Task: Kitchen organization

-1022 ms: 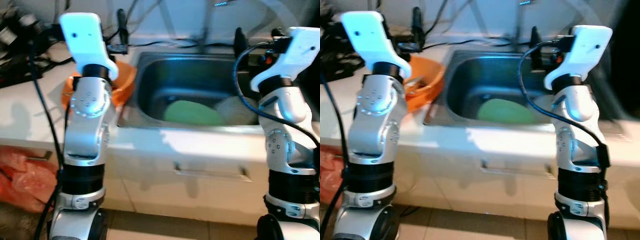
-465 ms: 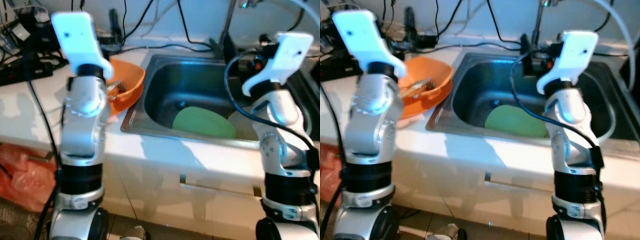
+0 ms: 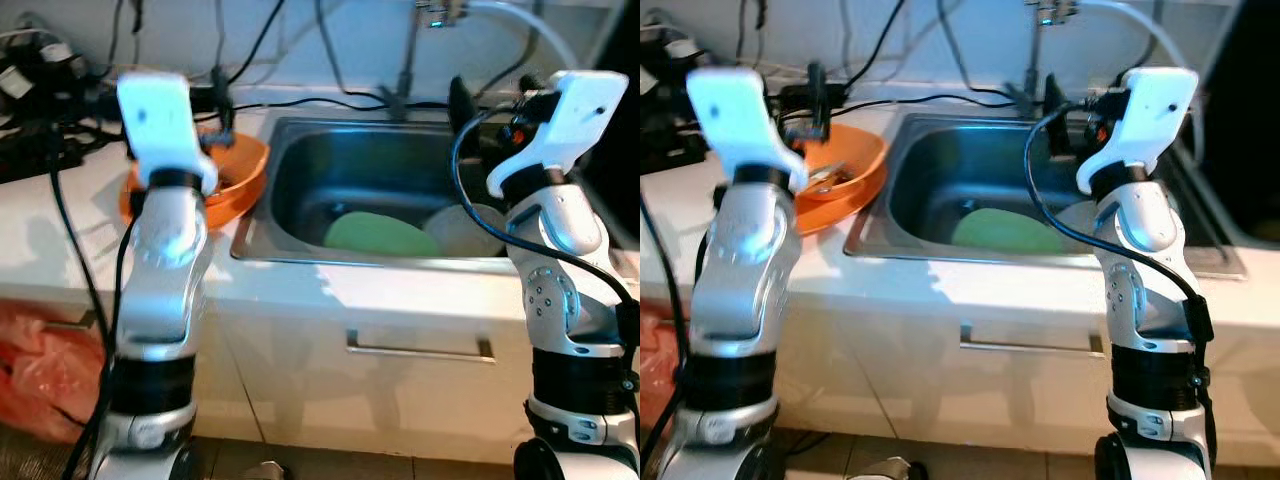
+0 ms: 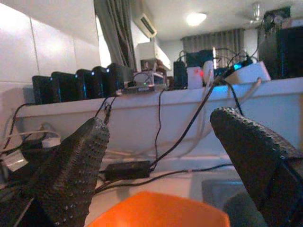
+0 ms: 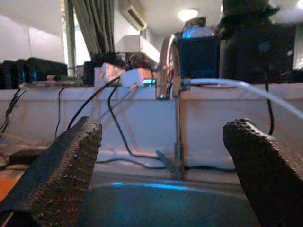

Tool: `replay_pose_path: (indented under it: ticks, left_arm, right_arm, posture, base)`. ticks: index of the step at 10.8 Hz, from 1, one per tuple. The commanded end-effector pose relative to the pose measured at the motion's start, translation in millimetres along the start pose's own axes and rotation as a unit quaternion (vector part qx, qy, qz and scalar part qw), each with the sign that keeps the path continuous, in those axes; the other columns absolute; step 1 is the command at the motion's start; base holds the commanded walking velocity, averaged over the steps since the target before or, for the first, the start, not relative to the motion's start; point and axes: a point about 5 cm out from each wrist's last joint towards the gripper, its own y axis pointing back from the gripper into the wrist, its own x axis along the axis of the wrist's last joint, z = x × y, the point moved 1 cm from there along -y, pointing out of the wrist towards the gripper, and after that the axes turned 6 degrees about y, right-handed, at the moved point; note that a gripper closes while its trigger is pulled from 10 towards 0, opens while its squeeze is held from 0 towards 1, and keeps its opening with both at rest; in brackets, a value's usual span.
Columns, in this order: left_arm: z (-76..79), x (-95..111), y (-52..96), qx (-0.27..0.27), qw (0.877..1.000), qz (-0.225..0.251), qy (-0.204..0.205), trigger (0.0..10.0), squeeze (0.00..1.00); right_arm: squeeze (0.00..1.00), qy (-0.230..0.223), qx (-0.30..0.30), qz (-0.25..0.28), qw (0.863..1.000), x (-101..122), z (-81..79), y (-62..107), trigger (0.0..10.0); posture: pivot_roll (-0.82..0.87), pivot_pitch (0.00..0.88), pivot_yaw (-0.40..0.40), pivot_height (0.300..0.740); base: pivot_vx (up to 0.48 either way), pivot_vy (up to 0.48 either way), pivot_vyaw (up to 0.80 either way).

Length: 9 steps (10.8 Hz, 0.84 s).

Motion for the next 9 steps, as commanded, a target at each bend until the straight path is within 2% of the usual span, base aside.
replay_pose_path:
  ticks: [1,2,4,5,6,7,9]
  left_arm:
    - [-2.8,-0.8,1.9,0.001,1.000,0.001,-0.015,10.0,0.00]
    - [-3.9,-5.5,5.1,0.000,1.000,-0.009,-0.017,10.0,0.00]
    - [-2.3,-9.9,6.1,-0.005,1.000,-0.020,-0.020,10.0,0.00]
    - [0.1,-9.7,4.4,-0.008,1.000,-0.023,-0.002,10.0,0.00]
    - [2.9,-7.5,3.6,-0.020,1.000,-0.017,0.001,10.0,0.00]
    - [1.0,-10.8,3.3,-0.014,0.999,-0.032,0.004,10.0,0.00]
    - [-2.0,-10.9,6.2,-0.017,0.999,-0.038,0.001,10.0,0.00]
  right_arm:
    - [0.00,-0.008,0.025,-0.017,1.000,-3.2,-4.1,2.8,10.0]
    - [0.00,-0.012,0.049,-0.036,0.998,-8.7,-7.2,5.8,10.0]
    - [0.00,-0.037,0.131,-0.091,0.987,-22.5,-21.8,15.1,10.0]
    - [0.00,-0.040,0.158,-0.108,0.981,-26.9,-25.8,21.0,10.0]
    - [0.00,-0.040,0.165,-0.108,0.980,-27.0,-27.8,22.5,10.0]
    - [0.00,-0.042,0.162,-0.107,0.980,-26.4,-29.2,23.1,10.0]
    - [0.00,-0.048,0.163,-0.111,0.979,-27.3,-33.1,28.9,10.0]
  posture:
    - [0.07,0.062,0.044,0.740]
    - [0.06,0.064,0.045,0.740]
    - [0.06,0.066,0.044,0.740]
    - [0.06,0.068,0.046,0.740]
    - [0.06,0.069,0.048,0.740]
    - [0.06,0.072,0.052,0.740]
    - [0.07,0.089,0.055,0.740]
  base:
    - [0.000,0.000,0.00]
    - [0.000,0.000,0.00]
    - [0.000,0.000,0.00]
    - [0.000,0.000,0.00]
    - [0.000,0.000,0.00]
    - [0.000,0.000,0.00]
    - [0.422,0.000,0.00]
